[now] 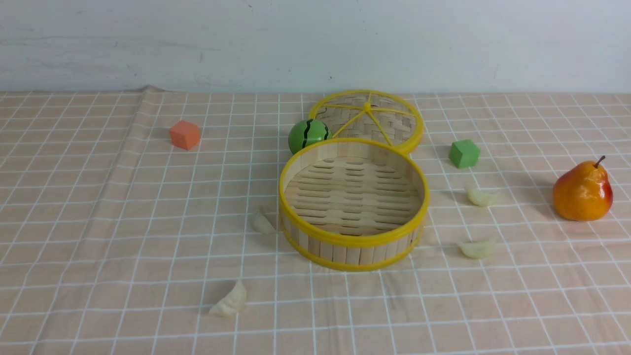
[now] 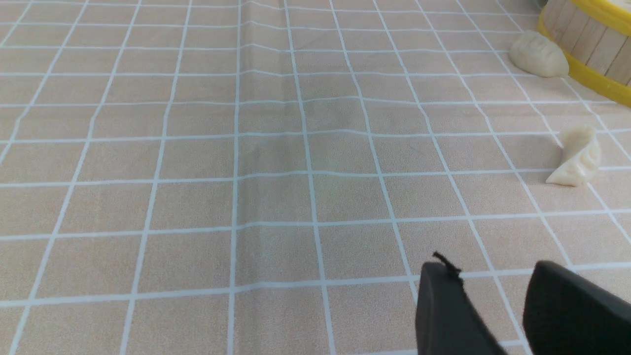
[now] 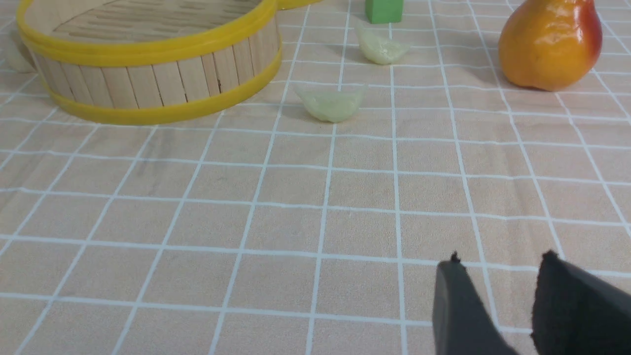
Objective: Put the dumplings into the steamer on the table with the brown tablecloth.
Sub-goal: 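Reach for and grasp a dumpling on the table with the left gripper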
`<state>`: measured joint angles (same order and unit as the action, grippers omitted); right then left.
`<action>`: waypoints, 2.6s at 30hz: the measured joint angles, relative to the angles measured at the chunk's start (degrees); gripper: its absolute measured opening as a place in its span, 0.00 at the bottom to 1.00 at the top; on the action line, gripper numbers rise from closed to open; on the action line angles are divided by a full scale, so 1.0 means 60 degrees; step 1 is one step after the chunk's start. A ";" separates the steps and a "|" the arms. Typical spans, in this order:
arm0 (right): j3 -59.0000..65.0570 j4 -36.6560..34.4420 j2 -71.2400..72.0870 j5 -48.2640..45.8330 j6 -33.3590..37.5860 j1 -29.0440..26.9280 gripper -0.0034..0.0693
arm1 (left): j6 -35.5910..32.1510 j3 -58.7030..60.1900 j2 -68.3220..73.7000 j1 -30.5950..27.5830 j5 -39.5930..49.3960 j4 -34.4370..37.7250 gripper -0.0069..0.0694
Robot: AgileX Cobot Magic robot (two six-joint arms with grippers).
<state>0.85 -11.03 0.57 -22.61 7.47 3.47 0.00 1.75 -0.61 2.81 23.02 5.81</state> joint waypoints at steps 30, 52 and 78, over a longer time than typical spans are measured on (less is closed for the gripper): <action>0.0000 0.0000 0.0000 0.0000 0.0000 0.0000 0.38 | 0.0000 0.0000 0.0000 0.0000 -0.1470 0.0006 0.40; 0.0105 0.1204 0.0000 0.7234 -0.0612 0.0000 0.38 | 0.1441 0.0007 0.0000 0.0000 -0.8300 0.0017 0.40; -0.3742 0.1710 -0.4345 0.1211 -0.1869 0.0283 0.04 | 1.2135 -0.5582 0.7267 0.0000 -0.4222 -0.9956 0.07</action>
<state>-21.61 -0.77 -25.50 -15.34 -3.75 5.17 72.81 -31.74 42.99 2.81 -2.32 -53.92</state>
